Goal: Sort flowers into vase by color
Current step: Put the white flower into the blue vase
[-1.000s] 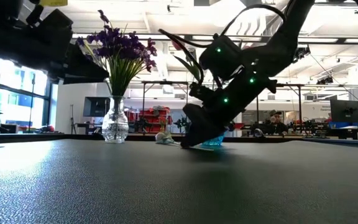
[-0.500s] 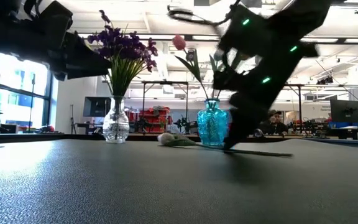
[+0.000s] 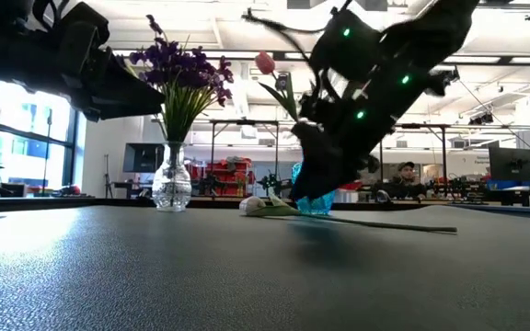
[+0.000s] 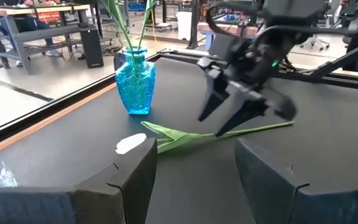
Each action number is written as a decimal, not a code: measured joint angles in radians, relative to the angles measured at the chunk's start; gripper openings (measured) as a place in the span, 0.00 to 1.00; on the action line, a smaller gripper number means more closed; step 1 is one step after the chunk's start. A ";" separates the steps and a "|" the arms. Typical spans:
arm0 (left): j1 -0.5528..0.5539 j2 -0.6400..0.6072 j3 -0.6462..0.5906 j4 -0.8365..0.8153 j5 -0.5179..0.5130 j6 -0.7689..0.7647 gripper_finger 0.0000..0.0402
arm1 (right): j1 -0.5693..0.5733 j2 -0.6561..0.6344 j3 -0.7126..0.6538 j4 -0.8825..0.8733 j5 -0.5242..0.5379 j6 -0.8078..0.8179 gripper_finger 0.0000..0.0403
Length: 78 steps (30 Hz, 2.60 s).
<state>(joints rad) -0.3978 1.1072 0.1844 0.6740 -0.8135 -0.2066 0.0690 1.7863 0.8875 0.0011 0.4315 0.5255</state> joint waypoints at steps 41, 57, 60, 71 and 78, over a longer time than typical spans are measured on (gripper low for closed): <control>0.000 0.000 0.000 0.001 0.049 -0.098 0.50 | -0.060 0.080 0.003 0.100 -0.064 -0.099 0.40; -0.001 0.000 0.000 -0.032 0.099 -0.150 0.50 | -0.074 0.080 0.003 0.040 -0.084 -0.099 0.01; -0.013 0.000 0.000 -0.041 0.102 -0.157 0.50 | -0.066 0.080 0.003 0.038 -0.083 -0.096 0.02; -0.053 0.000 0.000 -0.044 0.092 -0.133 0.50 | 0.078 0.080 -0.085 0.669 -0.064 -0.293 0.00; -0.086 0.015 0.000 0.000 0.094 -0.040 0.50 | 0.183 0.080 -0.265 1.364 -0.076 -0.513 0.00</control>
<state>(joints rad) -0.4837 1.1223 0.1844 0.6745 -0.7197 -0.2463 0.2524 1.8660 0.6225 1.3655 0.3553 0.0128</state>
